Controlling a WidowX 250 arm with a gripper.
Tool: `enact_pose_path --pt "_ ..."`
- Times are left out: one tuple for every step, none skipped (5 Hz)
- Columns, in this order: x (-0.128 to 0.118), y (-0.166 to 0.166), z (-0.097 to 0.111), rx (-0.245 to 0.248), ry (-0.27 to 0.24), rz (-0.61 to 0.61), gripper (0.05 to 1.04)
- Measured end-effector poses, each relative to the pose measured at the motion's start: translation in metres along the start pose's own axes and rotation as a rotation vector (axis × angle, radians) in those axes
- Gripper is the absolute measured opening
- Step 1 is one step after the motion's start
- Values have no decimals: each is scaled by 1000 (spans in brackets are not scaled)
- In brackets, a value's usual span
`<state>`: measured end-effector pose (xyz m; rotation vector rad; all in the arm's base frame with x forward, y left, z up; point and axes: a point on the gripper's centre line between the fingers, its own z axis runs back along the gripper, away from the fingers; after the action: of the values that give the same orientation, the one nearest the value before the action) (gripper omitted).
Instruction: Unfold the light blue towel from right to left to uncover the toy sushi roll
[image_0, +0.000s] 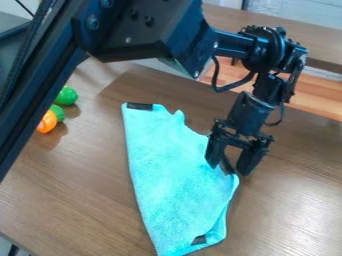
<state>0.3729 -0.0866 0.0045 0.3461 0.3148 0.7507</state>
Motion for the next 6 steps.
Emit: enact_pose_path --pt "-1 2 -7 13 5 -2 920" --pt "-2 9 10 -25 -17 -4 695" --pt "-1 15 7 -24 -9 -18 393" --pt "-2 17 -2 -18 5 -43 285" --pt "0 22 13 -75 22 -42 517" --pt "5 27 12 -76 26 -27 819"
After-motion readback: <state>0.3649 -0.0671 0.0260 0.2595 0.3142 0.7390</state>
